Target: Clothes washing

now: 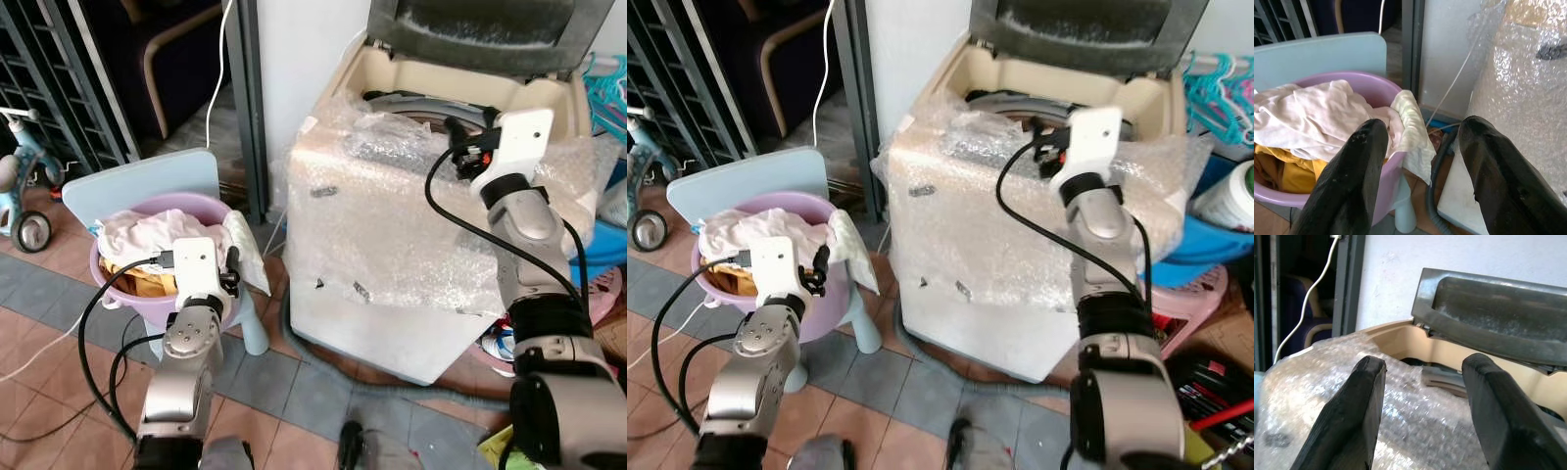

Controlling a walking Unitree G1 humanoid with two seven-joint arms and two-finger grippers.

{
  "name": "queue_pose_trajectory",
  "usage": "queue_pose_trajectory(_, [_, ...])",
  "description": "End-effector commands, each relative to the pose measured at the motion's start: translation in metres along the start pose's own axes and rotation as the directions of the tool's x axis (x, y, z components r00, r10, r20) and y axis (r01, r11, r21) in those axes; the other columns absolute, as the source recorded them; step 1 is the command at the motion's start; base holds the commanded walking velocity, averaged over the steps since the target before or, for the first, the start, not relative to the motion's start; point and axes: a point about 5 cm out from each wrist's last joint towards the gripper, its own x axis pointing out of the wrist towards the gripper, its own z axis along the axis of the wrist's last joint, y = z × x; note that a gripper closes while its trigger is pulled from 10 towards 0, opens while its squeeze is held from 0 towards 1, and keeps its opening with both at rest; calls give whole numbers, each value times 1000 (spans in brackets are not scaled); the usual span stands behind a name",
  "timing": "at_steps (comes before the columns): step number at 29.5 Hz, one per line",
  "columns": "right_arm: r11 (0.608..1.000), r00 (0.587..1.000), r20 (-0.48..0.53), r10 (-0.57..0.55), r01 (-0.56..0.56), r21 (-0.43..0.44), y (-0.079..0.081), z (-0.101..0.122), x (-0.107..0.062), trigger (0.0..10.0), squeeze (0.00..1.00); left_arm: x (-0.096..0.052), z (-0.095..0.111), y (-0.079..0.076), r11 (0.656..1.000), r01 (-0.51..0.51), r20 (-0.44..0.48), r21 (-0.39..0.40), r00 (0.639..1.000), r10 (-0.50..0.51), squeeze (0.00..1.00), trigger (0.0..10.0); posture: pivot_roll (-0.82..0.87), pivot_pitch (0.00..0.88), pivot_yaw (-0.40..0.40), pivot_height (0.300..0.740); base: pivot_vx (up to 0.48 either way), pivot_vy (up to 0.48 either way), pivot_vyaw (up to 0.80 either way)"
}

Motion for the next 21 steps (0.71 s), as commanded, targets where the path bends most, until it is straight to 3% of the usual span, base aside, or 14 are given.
queue_pose_trajectory(1, [999,999,14,42,-43,5,15,5,0,10000,0,-1,-3,3,1000,-22,-16,-12,1000,22,0,10000,33,89,-1,740,0,0,0])
queue_pose_trajectory(2, [998,998,0,60,-60,32,29,-2,-8,10000,0,-1,-4,4,1000,-23,-19,-11,1000,23,0,10000,34,86,5,740,0,259,0])
queue_pose_trajectory(5, [998,998,13,60,-60,12,42,-1,-14,10000,0,0,-1,4,1000,-18,-15,0,1000,18,0,10000,46,103,17,740,0,390,0])
queue_pose_trajectory(8, [998,999,4,41,-41,56,45,-1,-17,10000,0,1,1,3,1000,-14,-2,6,1000,14,0,10000,46,106,11,740,0,477,0])
queue_pose_trajectory(19, [995,998,-24,61,-59,84,60,6,-24,10000,0,-2,-3,0,999,-39,-14,-16,999,39,0,10000,37,93,-21,740,0,474,0])
queue_pose_trajectory(21, [998,998,-34,44,-43,35,61,5,-25,10000,0,-3,-5,1,999,-47,-17,-10,999,47,0,10000,32,89,-20,740,0,472,0])
